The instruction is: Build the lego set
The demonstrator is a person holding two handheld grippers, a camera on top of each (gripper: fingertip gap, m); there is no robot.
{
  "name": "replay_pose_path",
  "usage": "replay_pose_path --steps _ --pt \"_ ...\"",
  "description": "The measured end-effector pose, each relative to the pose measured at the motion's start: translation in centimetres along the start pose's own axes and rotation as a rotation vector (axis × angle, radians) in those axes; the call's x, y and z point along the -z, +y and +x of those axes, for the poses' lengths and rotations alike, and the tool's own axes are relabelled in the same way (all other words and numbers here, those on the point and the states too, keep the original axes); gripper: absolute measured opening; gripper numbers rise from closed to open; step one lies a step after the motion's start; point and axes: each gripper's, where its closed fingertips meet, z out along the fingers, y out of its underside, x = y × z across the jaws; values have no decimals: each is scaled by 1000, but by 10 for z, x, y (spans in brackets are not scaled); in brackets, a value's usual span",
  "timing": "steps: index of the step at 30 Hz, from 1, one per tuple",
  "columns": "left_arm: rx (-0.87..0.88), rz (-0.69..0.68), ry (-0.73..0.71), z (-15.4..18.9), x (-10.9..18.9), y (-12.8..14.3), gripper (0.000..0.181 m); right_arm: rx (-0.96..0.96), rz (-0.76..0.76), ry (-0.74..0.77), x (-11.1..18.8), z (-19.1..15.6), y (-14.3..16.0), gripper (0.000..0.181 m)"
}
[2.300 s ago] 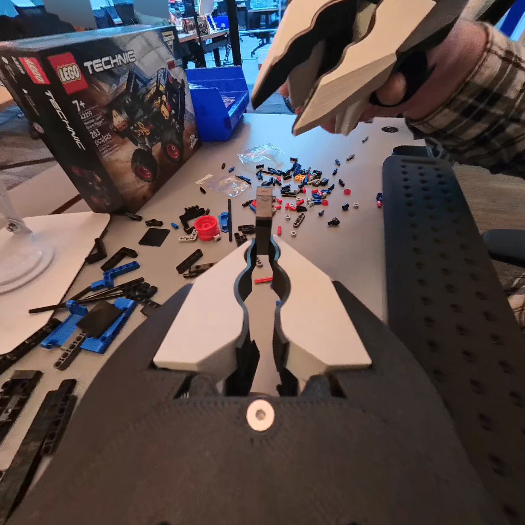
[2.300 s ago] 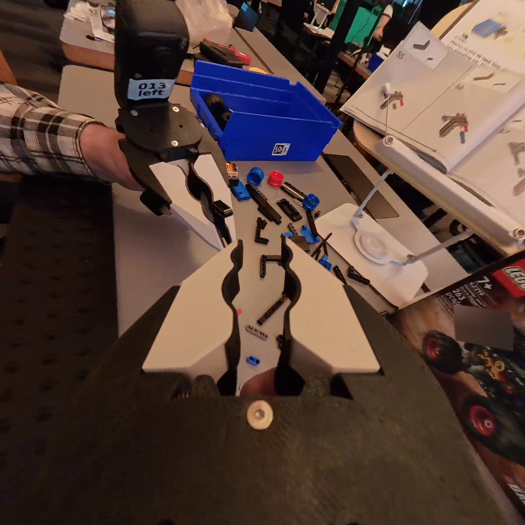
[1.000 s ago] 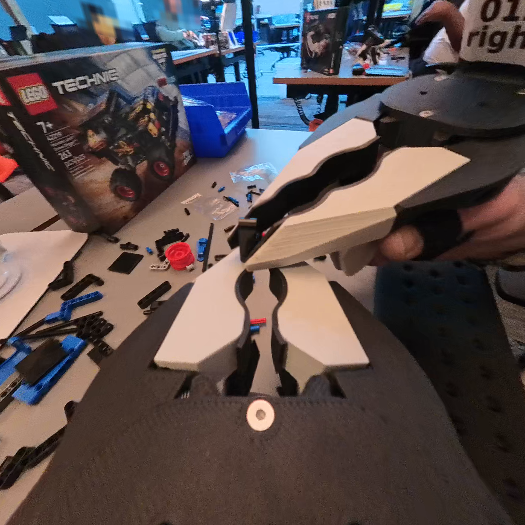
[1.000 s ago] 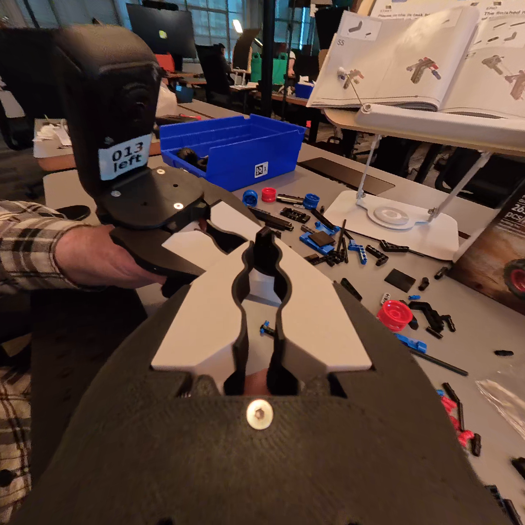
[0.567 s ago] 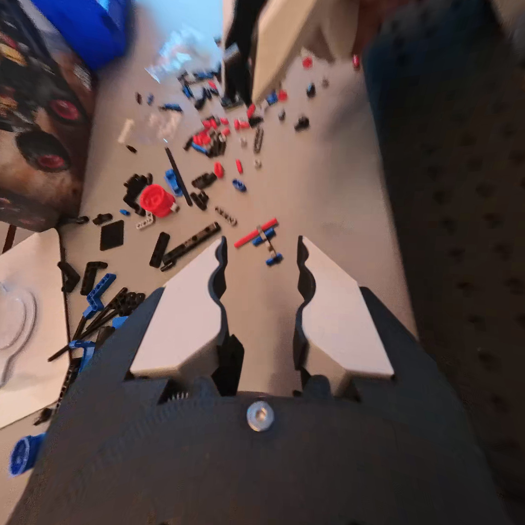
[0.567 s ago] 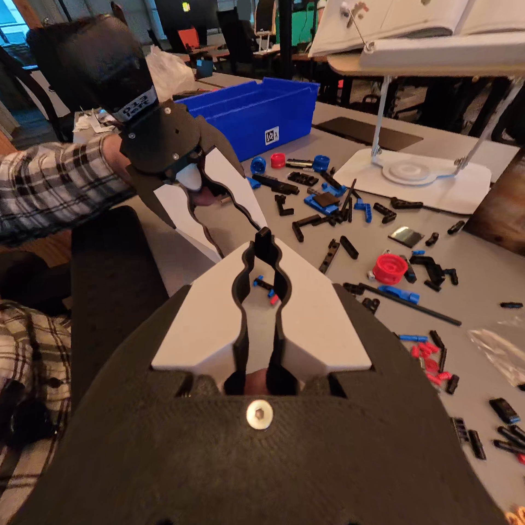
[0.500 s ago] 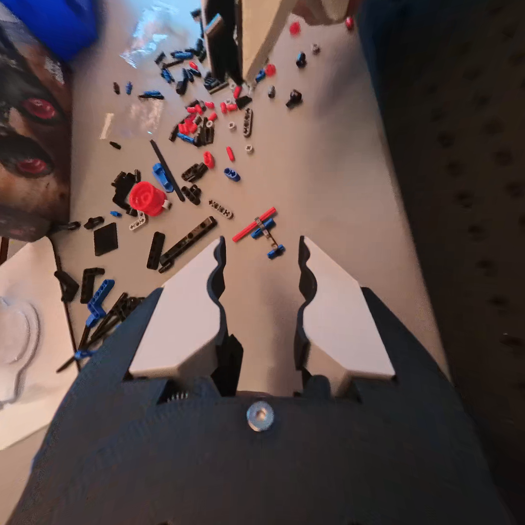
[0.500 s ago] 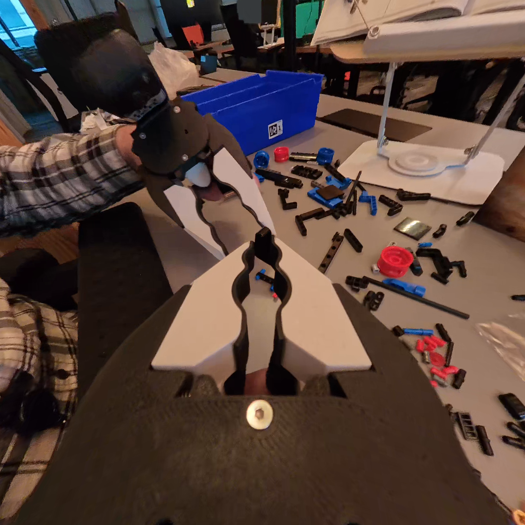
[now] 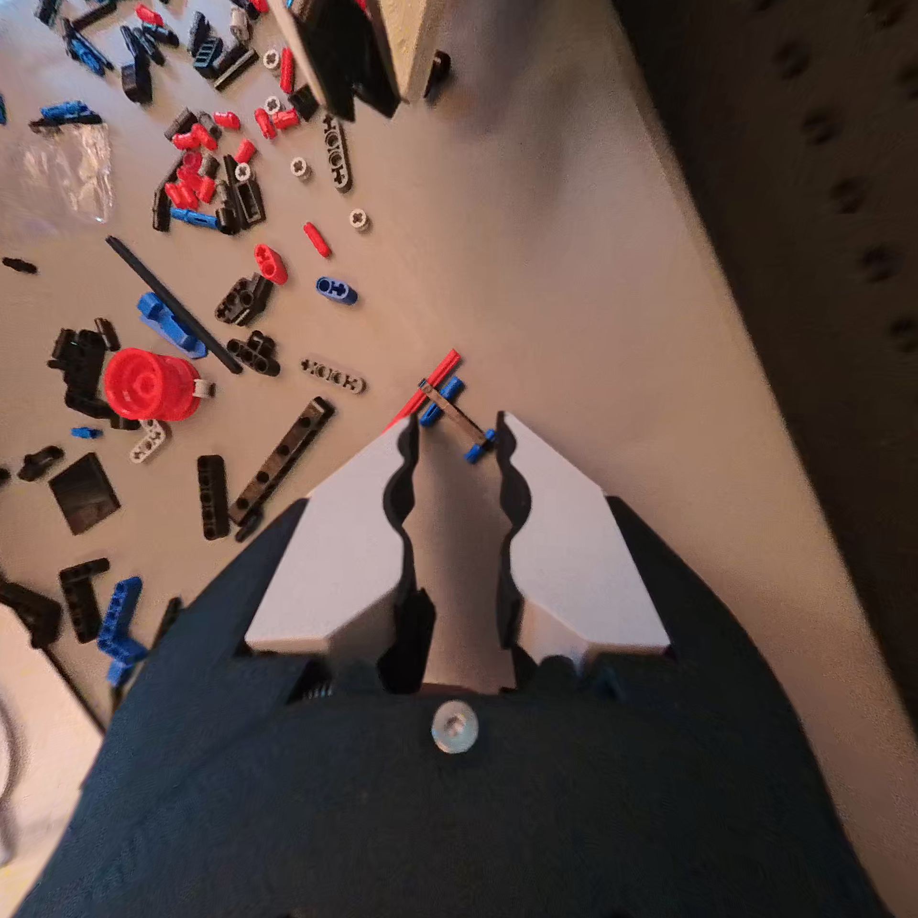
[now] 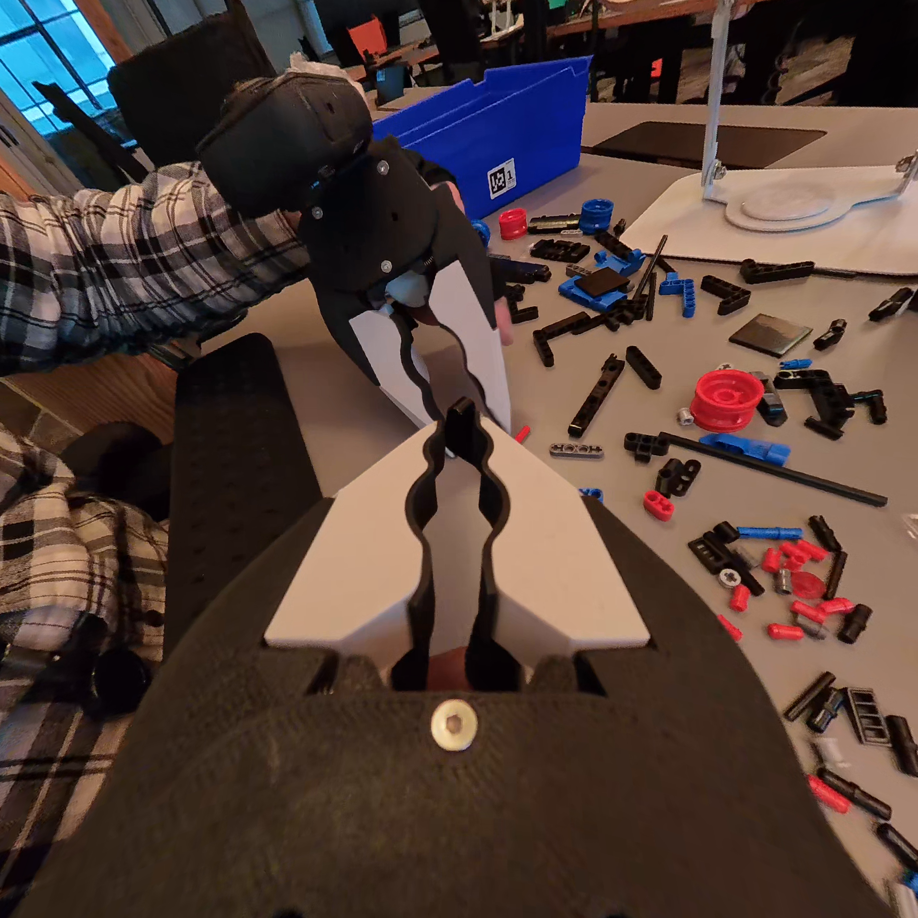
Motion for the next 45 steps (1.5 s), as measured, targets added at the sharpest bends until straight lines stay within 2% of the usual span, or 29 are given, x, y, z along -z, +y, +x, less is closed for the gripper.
replay_pose_path --steps 3,4,7,9,11,15,18,22,26,29,36,39,45 --pt "61 9 -4 9 -1 -1 12 -5 -6 -12 1 1 2 7" --pt "84 12 1 14 0 -2 14 -6 -11 -17 1 1 3 7" --pt "116 -19 -42 18 6 1 39 -2 -20 -25 0 0 5 7" --pt "161 -29 -92 9 10 4 33 22 -39 -19 -2 0 8 7" --pt "222 -17 -66 10 6 -1 29 49 -63 -14 -5 -2 12 7" --pt "205 -47 -59 12 -3 -6 21 67 -70 -3 -6 -2 14 7" --pt "222 -62 -69 9 -4 -5 1 59 -57 -1 -5 -1 12 7" --pt "282 -53 -102 13 -4 -6 1 69 -60 -3 -6 -2 13 7" --pt "339 -10 -196 12 -1 -4 0 81 -52 -5 -6 -4 11 7" --pt "458 123 -289 1 6 -11 0 74 -21 -9 -7 -7 4 7" --pt "679 474 -363 -20 34 -34 0 16 41 -30 -10 -12 -9 7" --pt "705 576 -366 -23 42 -41 0 -23 56 -42 -14 -14 -11 7" --pt "725 663 -414 -31 53 -44 0 -102 112 -50 -20 -14 -20 7"
